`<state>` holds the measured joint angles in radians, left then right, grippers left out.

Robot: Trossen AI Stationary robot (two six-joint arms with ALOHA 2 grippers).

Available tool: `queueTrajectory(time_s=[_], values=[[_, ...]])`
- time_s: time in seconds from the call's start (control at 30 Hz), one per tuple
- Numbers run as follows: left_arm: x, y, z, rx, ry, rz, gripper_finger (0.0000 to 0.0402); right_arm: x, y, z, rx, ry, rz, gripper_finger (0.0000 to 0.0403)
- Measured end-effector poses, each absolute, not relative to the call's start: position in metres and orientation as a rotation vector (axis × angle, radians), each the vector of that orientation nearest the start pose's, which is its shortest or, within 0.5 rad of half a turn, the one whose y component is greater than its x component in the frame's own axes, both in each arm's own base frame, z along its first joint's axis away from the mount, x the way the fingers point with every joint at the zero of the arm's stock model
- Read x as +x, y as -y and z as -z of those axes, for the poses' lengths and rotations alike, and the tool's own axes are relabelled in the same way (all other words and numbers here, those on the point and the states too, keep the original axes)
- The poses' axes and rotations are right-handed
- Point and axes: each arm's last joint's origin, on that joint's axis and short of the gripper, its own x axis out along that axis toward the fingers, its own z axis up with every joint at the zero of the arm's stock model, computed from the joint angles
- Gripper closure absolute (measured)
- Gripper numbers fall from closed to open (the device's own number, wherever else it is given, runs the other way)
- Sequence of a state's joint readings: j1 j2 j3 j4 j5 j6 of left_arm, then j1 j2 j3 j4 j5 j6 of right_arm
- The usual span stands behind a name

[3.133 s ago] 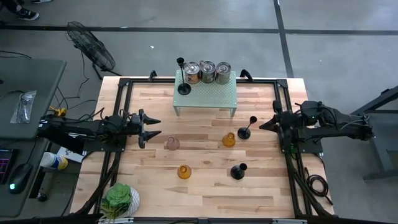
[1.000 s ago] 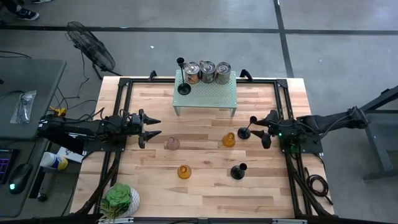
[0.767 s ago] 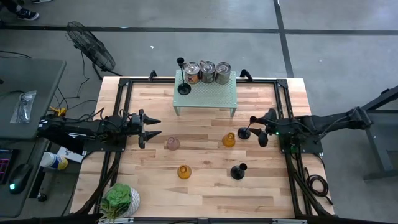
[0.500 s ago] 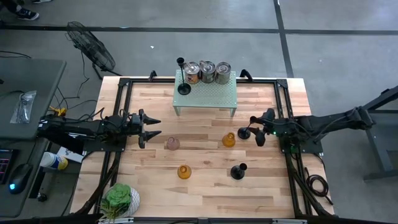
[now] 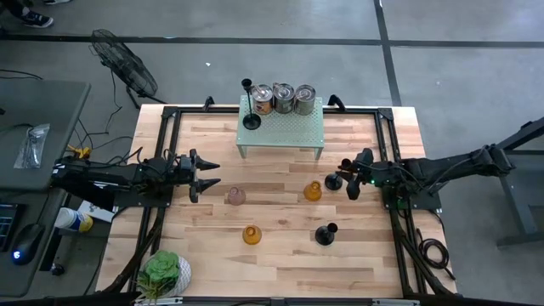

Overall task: Pick & Place candle stick holders
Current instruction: Put the top black candle holder on the shelf

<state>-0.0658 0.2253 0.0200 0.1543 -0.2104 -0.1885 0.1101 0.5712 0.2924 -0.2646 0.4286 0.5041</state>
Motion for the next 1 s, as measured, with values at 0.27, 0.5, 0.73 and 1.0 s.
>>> queueTrajectory(time_s=[0.27, 0.5, 0.73, 1.0], values=[[0.111, 0.001, -0.166, -0.181, -0.036, -0.149, 0.0148, 0.131, -0.002, -0.188, 0.338, -0.431, 0.439, 0.0380], [0.111, 0.001, -0.166, -0.181, -0.037, -0.149, 0.0148, 0.131, -0.002, -0.189, 0.385, -0.412, 0.458, 0.0393], [0.111, 0.001, -0.166, -0.181, -0.036, -0.148, 0.0148, 0.129, -0.001, -0.206, 0.391, -0.431, 0.495, 0.0395], [0.111, 0.001, -0.166, -0.181, -0.036, -0.149, 0.0148, 0.129, 0.002, -0.257, 0.383, -0.458, 0.548, 0.0397]])
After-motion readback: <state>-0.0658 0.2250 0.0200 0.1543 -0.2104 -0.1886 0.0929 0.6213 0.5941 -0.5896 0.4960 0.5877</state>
